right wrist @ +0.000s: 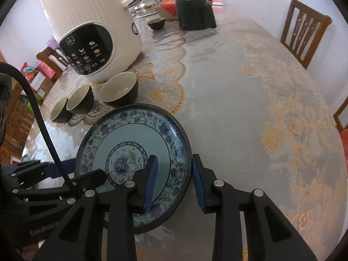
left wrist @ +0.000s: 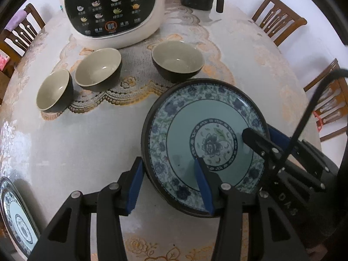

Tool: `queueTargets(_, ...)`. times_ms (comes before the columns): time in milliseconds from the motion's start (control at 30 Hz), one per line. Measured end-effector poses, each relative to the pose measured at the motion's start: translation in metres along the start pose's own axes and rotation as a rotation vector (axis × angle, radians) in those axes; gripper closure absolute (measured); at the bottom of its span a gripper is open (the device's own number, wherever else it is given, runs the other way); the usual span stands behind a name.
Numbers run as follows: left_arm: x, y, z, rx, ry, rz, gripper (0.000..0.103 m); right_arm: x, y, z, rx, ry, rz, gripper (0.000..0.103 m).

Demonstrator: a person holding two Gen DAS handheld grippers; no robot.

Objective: Organize plates and bowls
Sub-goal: 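Grasp that plate's rim with the left tool while the right tool grips it too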

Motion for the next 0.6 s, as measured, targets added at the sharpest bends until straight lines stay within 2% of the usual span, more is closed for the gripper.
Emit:
queueTargets(100, 0.001, 0.002, -0.001, -0.001, 0.002, -0.008, 0.053, -0.001, -0.002, -0.005, -0.005, 0.039, -0.008, 0.069)
queueTargets(333, 0.003, 0.007, -0.003, 0.005, 0.009, 0.008, 0.056, -0.003, -0.008, 0.0, -0.009, 0.045, -0.059, 0.075)
queueTargets(467, 0.007, 0.015, -0.007, -0.002, 0.027, -0.002, 0.06, 0.001, -0.003, -0.001, -0.011, 0.067, -0.052, 0.075)
queueTargets(600, 0.015, 0.024, -0.017, -0.014, 0.036, -0.008, 0.061, 0.009, 0.004, -0.008, -0.033, 0.05, -0.05, 0.075)
Point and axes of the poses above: each gripper's, at about its wrist camera, not at the fingertips, and x roughly against the way its jaws point, z to its right, y to its underside, the point moved 2 cm from there along -x, roughly the way its jaws point, and after that the axes turned 8 degrees about x, right-handed, at the moved point
